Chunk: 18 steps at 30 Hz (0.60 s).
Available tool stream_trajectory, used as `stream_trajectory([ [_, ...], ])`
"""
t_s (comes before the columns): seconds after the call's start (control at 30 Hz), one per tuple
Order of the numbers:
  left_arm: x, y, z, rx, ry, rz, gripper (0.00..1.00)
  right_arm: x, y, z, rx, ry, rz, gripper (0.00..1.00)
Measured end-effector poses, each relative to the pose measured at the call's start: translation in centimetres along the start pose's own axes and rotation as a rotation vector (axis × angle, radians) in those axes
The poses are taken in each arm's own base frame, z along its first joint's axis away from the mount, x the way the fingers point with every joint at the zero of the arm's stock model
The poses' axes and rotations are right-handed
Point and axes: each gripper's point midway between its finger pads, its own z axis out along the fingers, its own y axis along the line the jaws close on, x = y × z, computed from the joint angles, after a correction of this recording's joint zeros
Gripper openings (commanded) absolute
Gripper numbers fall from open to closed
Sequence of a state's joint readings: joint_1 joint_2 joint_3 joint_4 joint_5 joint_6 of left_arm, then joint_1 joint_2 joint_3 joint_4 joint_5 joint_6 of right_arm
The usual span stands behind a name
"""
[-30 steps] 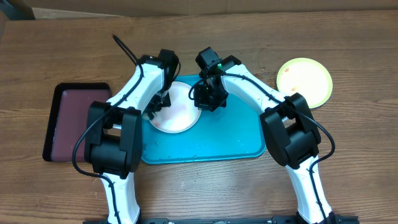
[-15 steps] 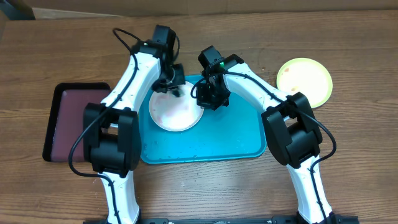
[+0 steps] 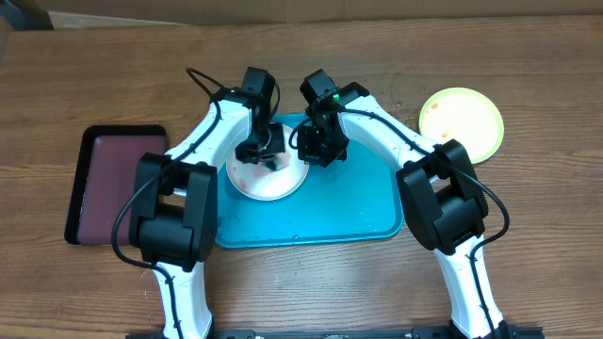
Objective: Clean dirty plates on tray and stack at the side
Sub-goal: 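Keep scrubbing the white plate with the sponge in the left gripper, then lift the sponge back to the water tray with the left gripper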
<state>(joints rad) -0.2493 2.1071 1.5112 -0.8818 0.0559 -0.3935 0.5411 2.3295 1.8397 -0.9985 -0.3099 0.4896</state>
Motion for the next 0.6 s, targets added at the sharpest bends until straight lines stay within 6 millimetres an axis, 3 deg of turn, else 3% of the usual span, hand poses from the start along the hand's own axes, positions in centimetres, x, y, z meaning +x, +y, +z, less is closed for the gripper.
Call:
stream_trajectory([
  [0.2,0.9,7.7,-1.3,-0.324,0.018,-0.113,0.04,0.0,0.3,0.0,-0.013,0.004,-0.003,0.04],
  [0.3,1.6,9.5,-2.7,-0.432,0.039,-0.155,0.04,0.6,1.4,0.3,-0.032,0.012,-0.025,0.04],
  [0.4,1.6,11.3,-5.0,-0.537,0.037,-0.206,0.04,0.8,1.1,0.4,-0.016,0.016,-0.023,0.04],
  [0.6,-1.6,14.1,-10.6,-0.554,-0.116,-0.388,0.04,0.2,-0.3,-0.6,0.020,0.014,-0.024,0.04],
])
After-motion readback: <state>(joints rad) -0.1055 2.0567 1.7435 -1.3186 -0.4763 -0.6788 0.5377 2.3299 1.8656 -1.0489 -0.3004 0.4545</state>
